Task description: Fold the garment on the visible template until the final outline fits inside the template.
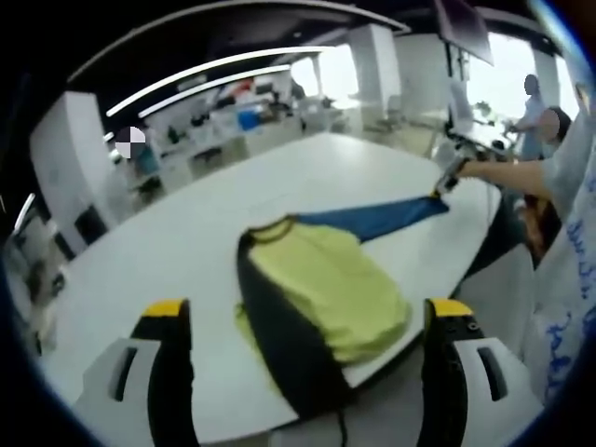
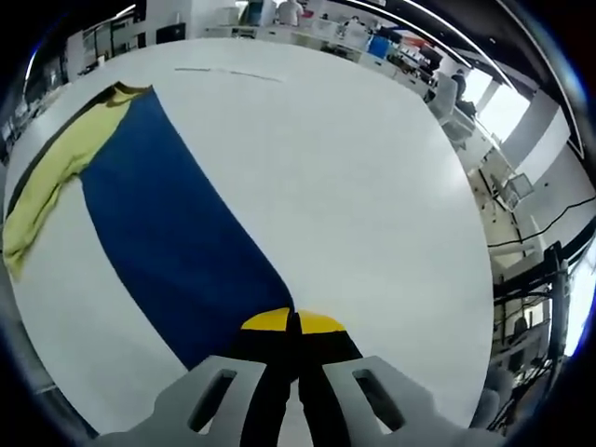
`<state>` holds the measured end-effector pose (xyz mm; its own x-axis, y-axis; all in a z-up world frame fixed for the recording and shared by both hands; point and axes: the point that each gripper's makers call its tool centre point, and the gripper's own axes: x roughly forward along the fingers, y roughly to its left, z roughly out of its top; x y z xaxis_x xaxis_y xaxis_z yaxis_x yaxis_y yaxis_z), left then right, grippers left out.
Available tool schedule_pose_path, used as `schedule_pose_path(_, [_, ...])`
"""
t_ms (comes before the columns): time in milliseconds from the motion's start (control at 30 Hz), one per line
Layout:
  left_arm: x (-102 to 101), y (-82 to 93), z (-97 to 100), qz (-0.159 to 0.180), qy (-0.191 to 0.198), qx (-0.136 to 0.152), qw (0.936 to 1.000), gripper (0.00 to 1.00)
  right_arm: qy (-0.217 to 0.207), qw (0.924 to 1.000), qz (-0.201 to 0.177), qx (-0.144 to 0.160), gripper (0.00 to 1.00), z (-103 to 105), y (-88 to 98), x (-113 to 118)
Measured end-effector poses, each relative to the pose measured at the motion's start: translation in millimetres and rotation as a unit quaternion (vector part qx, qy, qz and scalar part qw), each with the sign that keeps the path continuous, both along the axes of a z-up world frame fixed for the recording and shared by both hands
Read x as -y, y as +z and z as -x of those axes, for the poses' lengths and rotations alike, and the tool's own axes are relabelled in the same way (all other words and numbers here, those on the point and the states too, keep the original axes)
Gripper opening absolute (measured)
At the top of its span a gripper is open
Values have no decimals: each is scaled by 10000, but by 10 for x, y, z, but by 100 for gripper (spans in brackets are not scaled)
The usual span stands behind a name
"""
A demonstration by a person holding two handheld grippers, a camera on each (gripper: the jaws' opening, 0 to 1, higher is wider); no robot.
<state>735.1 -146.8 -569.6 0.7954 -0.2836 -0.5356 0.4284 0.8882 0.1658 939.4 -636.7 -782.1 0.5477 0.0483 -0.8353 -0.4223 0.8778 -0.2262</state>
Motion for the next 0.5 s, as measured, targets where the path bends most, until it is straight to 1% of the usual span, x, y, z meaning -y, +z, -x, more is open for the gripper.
schedule_pose_path(100, [3, -11, -1, 7, 2, 6, 10000, 99, 48, 10000, 43, -5, 1, 12, 10, -14])
schedule_pose_path(167, [7, -17, 0, 19, -1, 0, 10000, 99, 118, 9998, 122, 50, 2, 12, 18, -17])
schedule_pose_path(233, [15, -12, 2, 18, -24, 10, 10000, 99, 154, 9996, 134, 183, 6, 7, 38, -28])
schedule_pose_path(300, [19, 1, -1, 20, -35, 41, 10000, 99, 119, 9997, 4, 234, 11, 11, 54, -48])
schedule_pose_path(400, [24, 12, -1, 49, -64, 59, 10000, 99, 137, 9996, -59, 258, 18, 14, 57, -63])
schedule_pose_path(500, [22, 1, -5, 58, -78, 55, 9999, 99, 74, 9994, -55, 343, 21, -9, 68, -27])
